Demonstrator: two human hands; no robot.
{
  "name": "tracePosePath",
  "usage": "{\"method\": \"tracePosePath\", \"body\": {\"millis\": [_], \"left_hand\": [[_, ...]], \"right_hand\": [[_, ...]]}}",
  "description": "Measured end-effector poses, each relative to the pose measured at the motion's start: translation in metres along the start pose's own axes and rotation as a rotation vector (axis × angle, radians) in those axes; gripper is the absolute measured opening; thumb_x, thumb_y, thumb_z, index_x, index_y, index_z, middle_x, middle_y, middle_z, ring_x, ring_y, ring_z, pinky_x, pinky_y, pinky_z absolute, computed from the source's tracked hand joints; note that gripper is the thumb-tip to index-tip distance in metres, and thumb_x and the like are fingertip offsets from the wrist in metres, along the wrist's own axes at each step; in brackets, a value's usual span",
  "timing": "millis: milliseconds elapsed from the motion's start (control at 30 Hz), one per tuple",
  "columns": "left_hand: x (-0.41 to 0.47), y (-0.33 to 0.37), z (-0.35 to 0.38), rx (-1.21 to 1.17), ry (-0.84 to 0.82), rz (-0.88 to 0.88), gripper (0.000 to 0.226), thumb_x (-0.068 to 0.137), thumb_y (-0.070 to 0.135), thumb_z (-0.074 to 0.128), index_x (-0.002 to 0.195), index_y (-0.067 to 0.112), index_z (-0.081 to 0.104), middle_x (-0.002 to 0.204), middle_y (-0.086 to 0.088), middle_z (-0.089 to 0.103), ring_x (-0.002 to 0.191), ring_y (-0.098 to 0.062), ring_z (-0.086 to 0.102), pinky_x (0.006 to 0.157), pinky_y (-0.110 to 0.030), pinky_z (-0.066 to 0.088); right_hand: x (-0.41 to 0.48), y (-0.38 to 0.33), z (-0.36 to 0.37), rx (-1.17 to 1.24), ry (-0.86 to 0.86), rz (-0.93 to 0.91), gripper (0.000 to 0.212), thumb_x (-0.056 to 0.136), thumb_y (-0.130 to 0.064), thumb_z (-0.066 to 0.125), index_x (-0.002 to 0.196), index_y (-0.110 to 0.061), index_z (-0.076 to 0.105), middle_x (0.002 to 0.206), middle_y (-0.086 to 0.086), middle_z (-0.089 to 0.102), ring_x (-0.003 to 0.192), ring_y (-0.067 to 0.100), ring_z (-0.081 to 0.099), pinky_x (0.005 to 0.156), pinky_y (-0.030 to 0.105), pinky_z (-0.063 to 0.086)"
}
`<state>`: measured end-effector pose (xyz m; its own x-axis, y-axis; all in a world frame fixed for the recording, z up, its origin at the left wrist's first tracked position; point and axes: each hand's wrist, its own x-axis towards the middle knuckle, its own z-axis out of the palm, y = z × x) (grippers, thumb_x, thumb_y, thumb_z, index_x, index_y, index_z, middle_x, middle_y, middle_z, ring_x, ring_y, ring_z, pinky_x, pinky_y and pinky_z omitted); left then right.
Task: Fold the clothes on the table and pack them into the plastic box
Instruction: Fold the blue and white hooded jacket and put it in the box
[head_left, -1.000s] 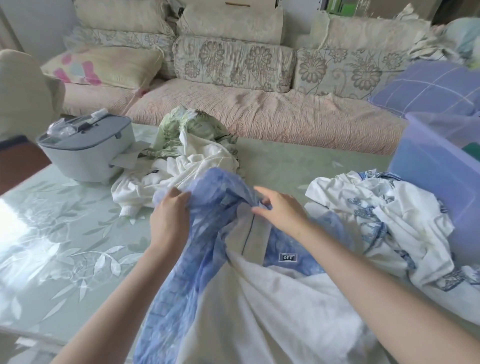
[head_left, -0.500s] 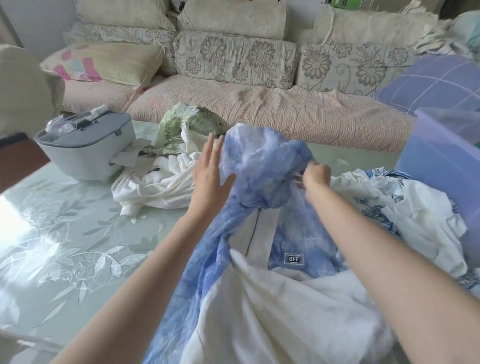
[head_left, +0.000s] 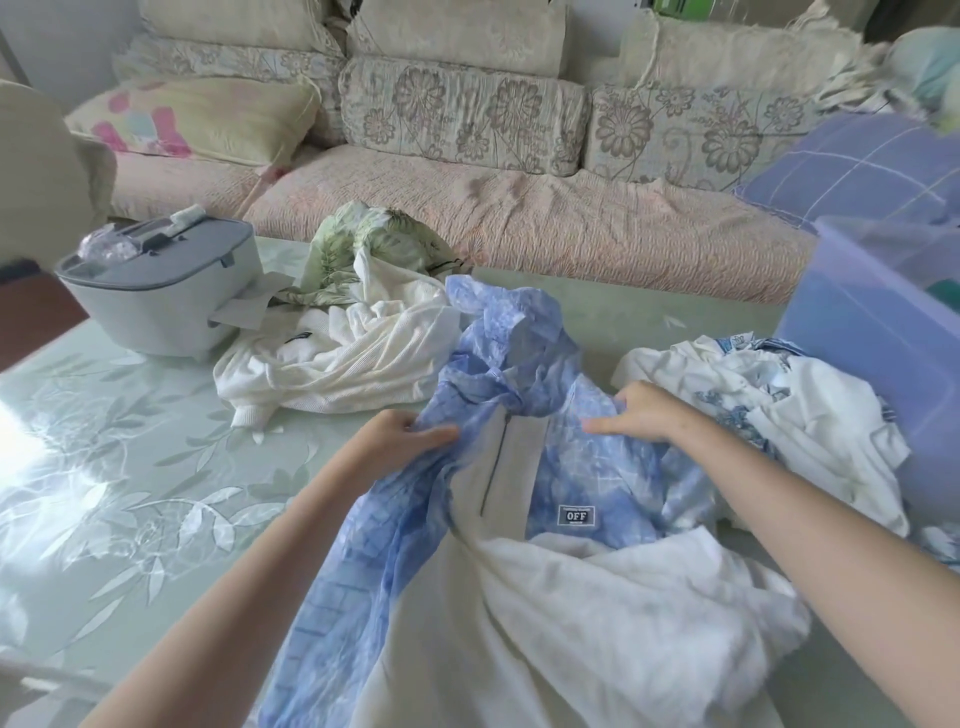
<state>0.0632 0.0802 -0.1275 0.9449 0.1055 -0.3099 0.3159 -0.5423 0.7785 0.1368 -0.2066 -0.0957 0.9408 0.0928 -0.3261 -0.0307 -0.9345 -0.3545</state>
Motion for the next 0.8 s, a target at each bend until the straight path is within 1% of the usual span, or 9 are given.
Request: {"method": "tracePosePath", "body": {"millis": [67, 133, 300, 367, 433, 500, 633, 733, 800], "left_hand": [[0.001, 0.0, -0.004, 0.036, 0.142, 0.111, 0.031, 0.082, 0.033, 0.071, 0.068, 0.01, 0.056, 0.055, 0.004, 0.047, 0.054, -0.015, 0.039, 0.048, -0.024, 0.029], [0.003, 0.009, -0.015, 0.051, 0.381, 0.194, 0.019, 0.085, 0.019, 0.067, 0.073, 0.006, 0.059, 0.057, 0.0, 0.05, 0.055, -0.02, 0.044, 0.047, -0.028, 0.031], [0.019, 0.039, -0.063, 0.459, 0.773, 0.323, 0.024, 0.091, 0.029, 0.06, 0.097, 0.005, 0.064, 0.097, -0.014, 0.054, 0.082, -0.031, 0.055, 0.062, -0.033, 0.036], [0.033, 0.041, -0.076, 0.651, 0.737, 0.257, 0.034, 0.091, 0.017, 0.061, 0.124, 0.012, 0.056, 0.121, -0.018, 0.049, 0.107, -0.035, 0.05, 0.08, -0.041, 0.041], [0.04, 0.036, -0.074, 0.749, 0.662, 0.195, 0.058, 0.087, 0.005, 0.06, 0.14, 0.013, 0.038, 0.139, -0.021, 0.035, 0.129, -0.037, 0.031, 0.103, -0.048, 0.031], [0.034, 0.03, -0.057, 0.706, 0.632, 0.224, 0.062, 0.09, 0.011, 0.058, 0.145, 0.012, 0.029, 0.149, -0.02, 0.024, 0.138, -0.035, 0.018, 0.112, -0.047, 0.018], [-0.004, 0.011, -0.005, 0.662, 0.469, 0.304, 0.06, 0.091, 0.024, 0.059, 0.144, 0.014, 0.033, 0.153, -0.017, 0.019, 0.142, -0.033, 0.013, 0.114, -0.042, 0.013], [-0.037, -0.007, 0.021, 0.603, 0.426, 0.43, 0.046, 0.079, 0.017, 0.072, 0.123, 0.008, 0.06, 0.135, -0.018, 0.048, 0.13, -0.039, 0.036, 0.105, -0.045, 0.031], [-0.045, -0.009, 0.026, 0.608, 0.48, 0.466, 0.04, 0.073, 0.016, 0.079, 0.11, 0.007, 0.068, 0.122, -0.019, 0.058, 0.12, -0.043, 0.047, 0.098, -0.049, 0.039]], "right_hand": [[-0.005, 0.004, -0.005, 0.11, 0.007, -0.075, 0.045, 0.082, -0.031, 0.071, 0.062, -0.016, 0.035, 0.06, 0.001, 0.029, 0.05, 0.014, 0.029, 0.048, 0.028, 0.02], [-0.011, 0.007, -0.012, 0.196, 0.196, -0.17, 0.039, 0.086, -0.03, 0.067, 0.066, -0.014, 0.037, 0.062, 0.001, 0.029, 0.057, 0.016, 0.033, 0.053, 0.03, 0.021], [-0.022, 0.01, -0.035, 0.094, 0.539, -0.091, 0.048, 0.08, -0.056, 0.064, 0.087, -0.009, 0.054, 0.08, 0.01, 0.055, 0.075, 0.028, 0.056, 0.065, 0.033, 0.037], [-0.02, 0.011, -0.033, -0.133, 0.389, 0.012, 0.061, 0.077, -0.068, 0.059, 0.106, -0.015, 0.053, 0.105, 0.011, 0.057, 0.097, 0.027, 0.056, 0.078, 0.036, 0.042], [-0.017, 0.013, -0.021, -0.345, 0.27, 0.007, 0.076, 0.08, -0.067, 0.055, 0.134, -0.015, 0.043, 0.138, 0.012, 0.044, 0.127, 0.029, 0.04, 0.099, 0.039, 0.037], [-0.018, 0.016, -0.012, -0.327, 0.231, -0.045, 0.078, 0.085, -0.064, 0.052, 0.143, -0.015, 0.034, 0.146, 0.01, 0.039, 0.132, 0.029, 0.037, 0.103, 0.038, 0.037], [-0.027, 0.025, -0.008, -0.146, 0.222, -0.017, 0.08, 0.087, -0.059, 0.053, 0.149, -0.017, 0.023, 0.148, 0.009, 0.038, 0.131, 0.028, 0.042, 0.1, 0.037, 0.04], [-0.047, 0.025, -0.002, -0.138, 0.459, -0.227, 0.056, 0.09, -0.044, 0.057, 0.138, -0.017, 0.044, 0.138, 0.005, 0.048, 0.127, 0.024, 0.041, 0.1, 0.034, 0.034], [-0.061, 0.025, 0.008, -0.16, 0.385, -0.376, 0.05, 0.088, -0.043, 0.061, 0.132, -0.022, 0.052, 0.138, -0.002, 0.049, 0.127, 0.018, 0.041, 0.101, 0.028, 0.03]]}}
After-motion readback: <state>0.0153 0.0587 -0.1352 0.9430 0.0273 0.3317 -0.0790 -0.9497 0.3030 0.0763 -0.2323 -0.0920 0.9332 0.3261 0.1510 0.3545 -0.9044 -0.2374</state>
